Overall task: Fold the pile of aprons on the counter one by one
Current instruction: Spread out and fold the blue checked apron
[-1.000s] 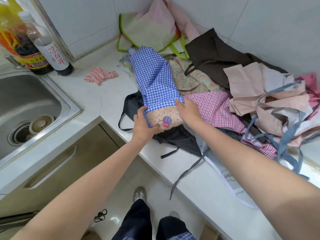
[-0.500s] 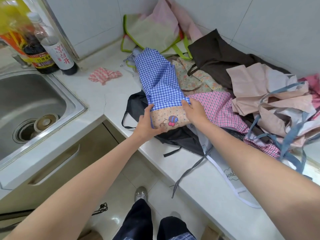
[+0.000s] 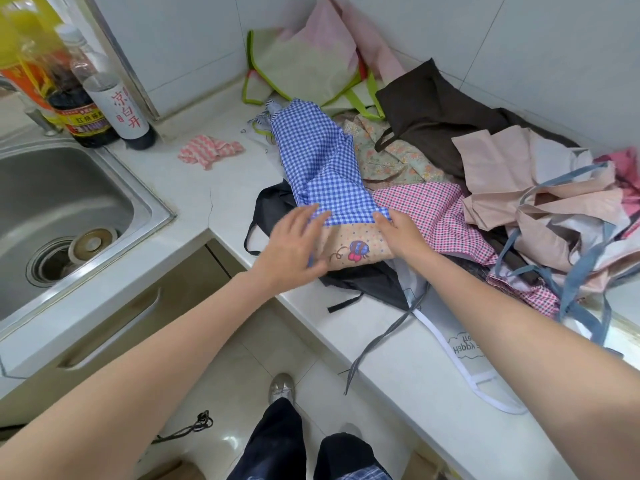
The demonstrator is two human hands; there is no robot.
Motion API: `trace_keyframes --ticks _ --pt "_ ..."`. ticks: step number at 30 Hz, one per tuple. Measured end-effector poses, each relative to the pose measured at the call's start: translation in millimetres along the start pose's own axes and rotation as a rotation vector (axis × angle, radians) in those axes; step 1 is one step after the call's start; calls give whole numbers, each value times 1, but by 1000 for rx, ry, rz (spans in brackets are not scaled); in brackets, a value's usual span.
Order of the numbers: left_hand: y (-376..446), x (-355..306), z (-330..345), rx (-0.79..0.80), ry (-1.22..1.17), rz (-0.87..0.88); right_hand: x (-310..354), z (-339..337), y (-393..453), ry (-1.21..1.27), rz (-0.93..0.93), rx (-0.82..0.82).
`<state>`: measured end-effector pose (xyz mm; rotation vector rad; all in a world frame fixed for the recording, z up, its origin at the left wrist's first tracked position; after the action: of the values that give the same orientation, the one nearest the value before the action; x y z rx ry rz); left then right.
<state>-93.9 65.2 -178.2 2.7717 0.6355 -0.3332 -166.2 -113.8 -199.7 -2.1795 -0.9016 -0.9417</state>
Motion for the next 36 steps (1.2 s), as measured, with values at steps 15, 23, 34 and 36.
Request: trace_keyframes --ticks 15,23,34,36 --pt "6 -16 40 479 221 29 3 37 -38 -957 -413 390" --pt "48 1 56 619 556 122 9 35 -32 -1036 -466 550" --pt "19 42 60 679 392 -256 9 32 -29 -1113 -618 499" --pt "19 44 59 666 356 -250 14 26 -23 -1004 -576 520"
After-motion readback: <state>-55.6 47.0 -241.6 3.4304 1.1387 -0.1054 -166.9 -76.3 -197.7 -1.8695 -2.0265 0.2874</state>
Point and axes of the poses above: each hand's wrist, its own y-axis towards the middle knuckle, its own z-axis out of the palm, x = y × z, the point moved 6 cm from there along y, towards the middle knuckle, and after that the axes turned 1 degree about -x, right-handed, at the moved point
